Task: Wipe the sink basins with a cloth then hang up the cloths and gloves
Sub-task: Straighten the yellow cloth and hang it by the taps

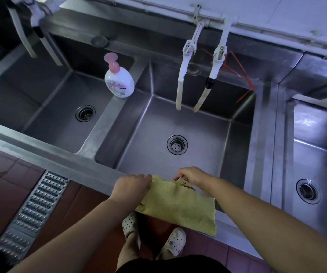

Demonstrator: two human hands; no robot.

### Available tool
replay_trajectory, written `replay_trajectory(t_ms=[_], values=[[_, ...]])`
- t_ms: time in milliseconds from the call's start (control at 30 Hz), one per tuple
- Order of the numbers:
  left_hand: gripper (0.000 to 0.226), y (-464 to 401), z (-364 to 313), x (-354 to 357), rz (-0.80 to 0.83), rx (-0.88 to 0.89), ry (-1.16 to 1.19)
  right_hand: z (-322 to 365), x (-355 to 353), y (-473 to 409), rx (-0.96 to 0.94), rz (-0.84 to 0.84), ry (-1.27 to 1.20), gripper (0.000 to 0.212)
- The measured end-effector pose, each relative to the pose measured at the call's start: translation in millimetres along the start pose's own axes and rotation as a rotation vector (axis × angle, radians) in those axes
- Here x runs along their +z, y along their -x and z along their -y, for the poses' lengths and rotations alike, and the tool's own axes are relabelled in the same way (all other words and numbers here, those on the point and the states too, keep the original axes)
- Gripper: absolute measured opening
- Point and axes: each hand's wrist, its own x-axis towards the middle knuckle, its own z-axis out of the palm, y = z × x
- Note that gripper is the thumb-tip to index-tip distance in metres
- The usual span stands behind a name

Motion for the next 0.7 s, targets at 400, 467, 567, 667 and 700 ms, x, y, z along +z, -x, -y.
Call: replay_trajectory(t_ms=[400,467,567,667,700], values=[[0.020,0,-16,-23,-0.149,-0.070,0.202,5,-6,46,-0.232,-0.107,0.323,0.045],[0.021,0,-20,-25,-0.162,-0.078,0.223,3,-5,52,-0.300,-0.132,0.346,0.035],[0.023,-4,-25,-28,-0.153,-0.138,0.296,3,-9,63,-0.375,-0.213,0.411,0.016],[0.049,-8,-30,-27,-0.144,-0.167,0.332,5,-16,77,-0.429,-0.304,0.419,0.008],[0.057,-9,-32,-27,-0.159,-0.175,0.331,6,-20,82,-0.443,-0.340,0.402,0.013]])
